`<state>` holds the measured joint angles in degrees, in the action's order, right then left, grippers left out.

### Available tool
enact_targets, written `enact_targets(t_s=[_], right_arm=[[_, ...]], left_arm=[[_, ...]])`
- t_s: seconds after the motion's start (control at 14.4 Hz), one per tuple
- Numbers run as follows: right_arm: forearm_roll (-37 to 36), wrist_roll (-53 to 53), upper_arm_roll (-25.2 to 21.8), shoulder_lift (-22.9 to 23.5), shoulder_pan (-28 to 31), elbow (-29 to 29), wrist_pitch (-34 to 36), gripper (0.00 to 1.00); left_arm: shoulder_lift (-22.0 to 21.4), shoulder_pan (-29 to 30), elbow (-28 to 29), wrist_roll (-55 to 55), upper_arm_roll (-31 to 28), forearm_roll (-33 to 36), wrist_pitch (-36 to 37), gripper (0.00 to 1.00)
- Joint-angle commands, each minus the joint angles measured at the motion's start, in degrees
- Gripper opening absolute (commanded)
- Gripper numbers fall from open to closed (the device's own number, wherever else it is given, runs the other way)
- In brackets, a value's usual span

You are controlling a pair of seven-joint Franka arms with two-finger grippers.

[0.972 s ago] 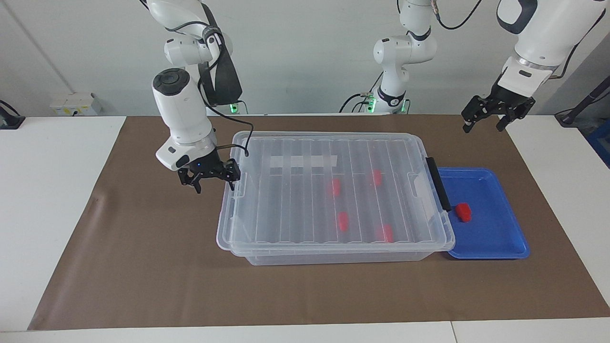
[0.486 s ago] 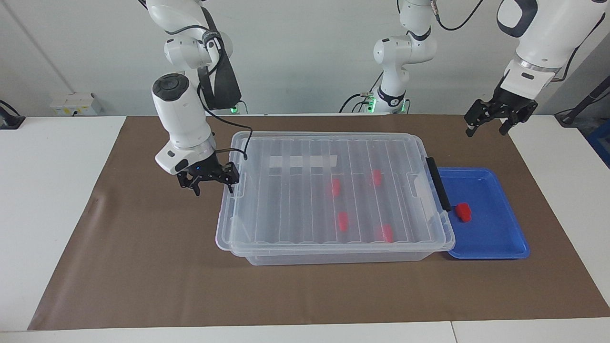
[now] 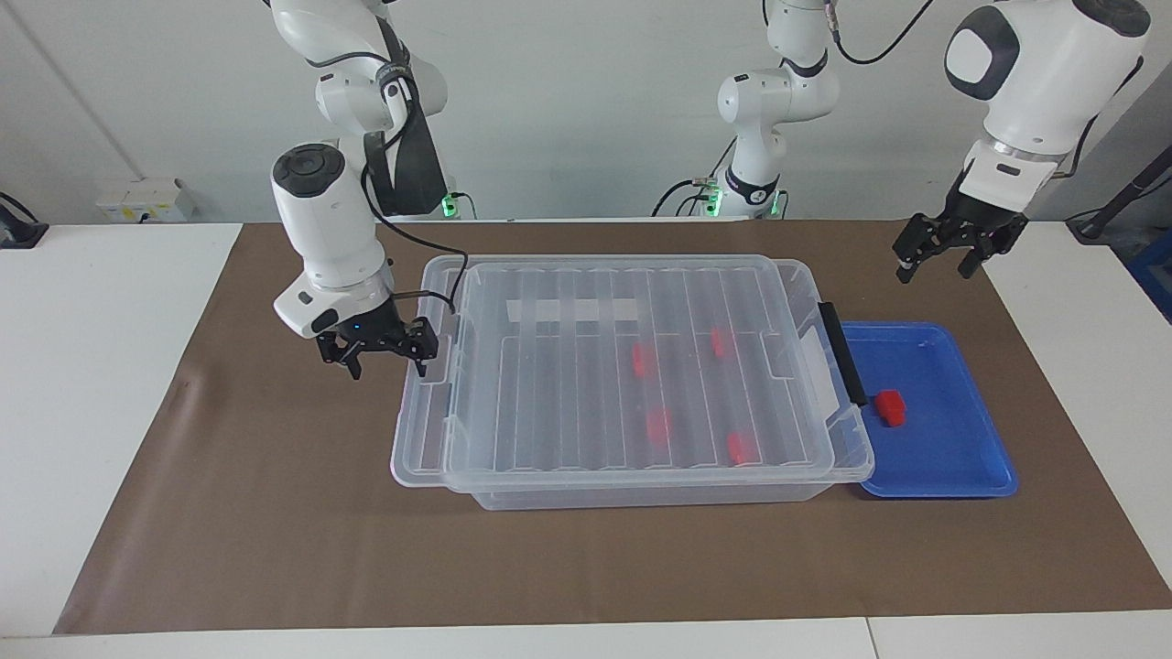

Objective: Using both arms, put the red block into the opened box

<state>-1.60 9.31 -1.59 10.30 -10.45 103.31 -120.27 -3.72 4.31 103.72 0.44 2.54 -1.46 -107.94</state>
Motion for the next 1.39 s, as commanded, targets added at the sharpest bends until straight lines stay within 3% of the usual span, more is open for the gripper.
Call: enact_targets(t_s=[0.0, 0.21, 0.49, 0.83, 1.32], right_arm=[[-1.65, 0.0, 0.27, 0.24, 1.4, -0.31, 0.3, 1.0], [-2.7, -0.17, 0.27, 0.16, 2.54, -0.66, 1.0, 1.0], [-2.97, -1.14, 0.18, 0.16, 3.59, -1.36, 2.32, 1.0], [-4.46, -2.1, 0.18, 0.07, 5.0, -1.45, 3.46, 1.0], [-5.6, -4.21, 0.18, -0.37, 6.94, -1.45, 4.87, 1.0]], left_arm=[[-1.03, 2.19, 5.09, 3.41, 0.19, -0.04, -6.48, 1.0], [1.61, 5.0, 6.32, 7.91, 0.19, -0.03, -11.13, 1.0], [3.45, 4.74, 13.96, 8.0, 0.19, -0.04, -22.46, 1.0], [9.25, 5.97, 13.71, 8.18, 0.19, 0.05, -29.95, 1.0], [15.94, 5.44, 14.59, 7.83, 0.19, 0.05, -34.35, 1.0]])
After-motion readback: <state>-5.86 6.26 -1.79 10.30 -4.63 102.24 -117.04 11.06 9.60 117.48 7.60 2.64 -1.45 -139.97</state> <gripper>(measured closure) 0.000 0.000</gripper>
